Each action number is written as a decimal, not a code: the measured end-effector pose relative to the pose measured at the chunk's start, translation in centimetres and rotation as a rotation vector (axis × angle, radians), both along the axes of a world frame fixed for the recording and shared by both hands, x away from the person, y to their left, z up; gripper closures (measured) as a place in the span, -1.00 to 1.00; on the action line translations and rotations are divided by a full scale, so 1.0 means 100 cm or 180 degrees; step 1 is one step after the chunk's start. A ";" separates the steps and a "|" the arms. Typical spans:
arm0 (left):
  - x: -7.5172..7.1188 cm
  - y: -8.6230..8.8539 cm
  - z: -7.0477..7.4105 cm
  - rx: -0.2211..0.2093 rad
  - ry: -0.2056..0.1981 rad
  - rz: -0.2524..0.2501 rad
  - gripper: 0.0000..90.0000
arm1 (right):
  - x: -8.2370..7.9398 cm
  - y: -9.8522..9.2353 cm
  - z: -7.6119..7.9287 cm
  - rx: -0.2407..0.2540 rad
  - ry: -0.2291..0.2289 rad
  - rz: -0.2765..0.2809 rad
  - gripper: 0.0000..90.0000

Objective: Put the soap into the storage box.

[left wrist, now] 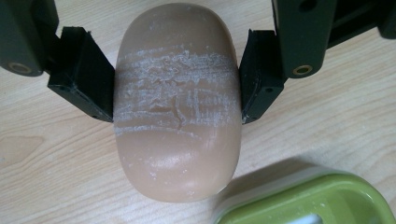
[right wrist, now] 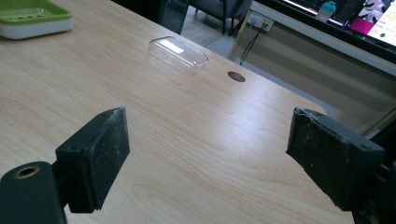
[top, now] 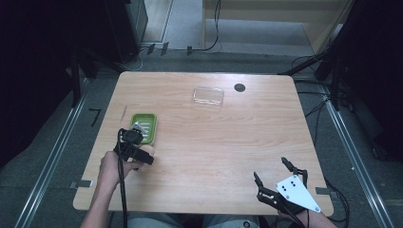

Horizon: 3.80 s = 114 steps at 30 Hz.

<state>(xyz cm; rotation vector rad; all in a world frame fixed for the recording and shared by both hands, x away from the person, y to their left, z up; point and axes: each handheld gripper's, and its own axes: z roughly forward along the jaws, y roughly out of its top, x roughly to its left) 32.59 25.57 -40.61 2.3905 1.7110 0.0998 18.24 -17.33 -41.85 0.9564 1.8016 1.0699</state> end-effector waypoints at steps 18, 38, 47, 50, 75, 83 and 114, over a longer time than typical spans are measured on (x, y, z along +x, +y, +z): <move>0.016 0.002 0.008 -0.0047 -0.0042 0.0021 -0.25 | 0.000 0.000 0.000 -0.0008 0.0001 0.0001 -0.71; 0.038 0.010 0.018 -0.0118 -0.0068 0.0120 -0.24 | 0.000 0.000 0.000 -0.0013 0.0004 0.0003 -0.71; 0.048 0.013 0.017 -0.0150 -0.0058 0.0151 -0.24 | 0.000 0.000 0.000 -0.0021 0.0007 0.0003 -0.71; 0.051 0.014 0.018 -0.0147 -0.0072 0.0165 -0.24 | 0.000 0.000 0.000 -0.0021 0.0008 0.0001 -0.71; 0.077 0.022 0.015 -0.0149 -0.0084 0.0253 -0.24 | 0.000 0.001 -0.001 -0.0039 0.0015 0.0019 -0.71; 0.084 0.031 0.011 -0.0135 -0.0082 0.0303 -0.24 | 0.000 0.001 -0.001 -0.0042 0.0016 0.0023 -0.71; 0.096 0.032 -0.006 -0.0175 -0.0249 0.0408 -0.24 | -0.001 0.000 -0.001 -0.0060 0.0004 0.0023 -0.71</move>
